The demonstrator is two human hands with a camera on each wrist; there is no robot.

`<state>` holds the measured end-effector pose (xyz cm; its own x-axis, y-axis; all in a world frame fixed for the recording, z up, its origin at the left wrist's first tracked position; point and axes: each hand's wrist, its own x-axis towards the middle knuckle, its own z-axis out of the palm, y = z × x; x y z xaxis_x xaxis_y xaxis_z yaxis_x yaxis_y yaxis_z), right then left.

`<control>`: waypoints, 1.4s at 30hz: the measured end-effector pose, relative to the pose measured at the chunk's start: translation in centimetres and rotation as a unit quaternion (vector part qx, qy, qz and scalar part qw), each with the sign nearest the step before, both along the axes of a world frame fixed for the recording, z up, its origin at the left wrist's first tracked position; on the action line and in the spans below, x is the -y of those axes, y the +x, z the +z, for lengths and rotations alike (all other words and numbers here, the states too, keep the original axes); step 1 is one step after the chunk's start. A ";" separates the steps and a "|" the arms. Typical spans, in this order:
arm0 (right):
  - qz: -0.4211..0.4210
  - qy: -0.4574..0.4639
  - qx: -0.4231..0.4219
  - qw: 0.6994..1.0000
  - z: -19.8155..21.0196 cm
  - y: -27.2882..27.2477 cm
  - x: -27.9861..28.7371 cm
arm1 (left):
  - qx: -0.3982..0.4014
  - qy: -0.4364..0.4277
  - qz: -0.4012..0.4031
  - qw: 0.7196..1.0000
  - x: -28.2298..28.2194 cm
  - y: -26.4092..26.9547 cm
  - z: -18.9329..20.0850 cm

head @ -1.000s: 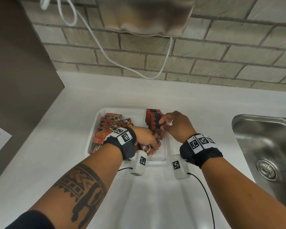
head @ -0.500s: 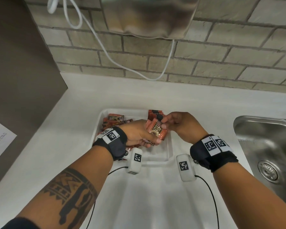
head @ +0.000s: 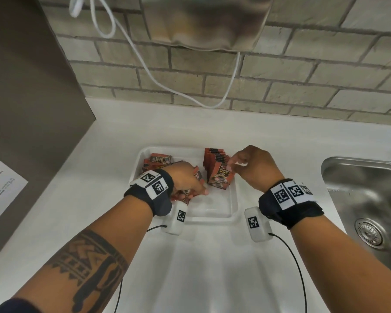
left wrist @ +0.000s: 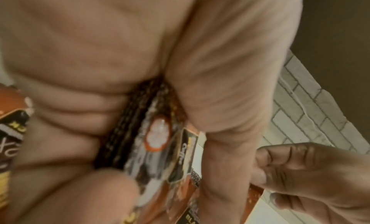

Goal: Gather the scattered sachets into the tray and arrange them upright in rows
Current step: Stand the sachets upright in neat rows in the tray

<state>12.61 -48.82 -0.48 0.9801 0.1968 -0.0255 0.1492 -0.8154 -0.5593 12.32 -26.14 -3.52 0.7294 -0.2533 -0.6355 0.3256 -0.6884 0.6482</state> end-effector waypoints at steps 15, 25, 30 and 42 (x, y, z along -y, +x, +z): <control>-0.002 -0.063 -0.055 0.997 -3.4 0.6 -1.5 | -0.064 0.032 -0.092 0.993 5.4 0.5 -1.8; 0.019 -0.054 -0.056 0.997 -2.6 0.5 -1.0 | -0.081 0.053 -0.100 0.990 5.6 1.1 -2.6; 0.018 -0.033 -0.036 0.999 -2.6 0.2 -0.9 | -0.082 0.056 -0.106 0.989 5.4 1.3 -2.6; 0.019 -0.017 -0.016 1.000 -2.6 -0.4 -0.4 | -0.079 0.051 -0.105 0.990 5.1 1.0 -2.6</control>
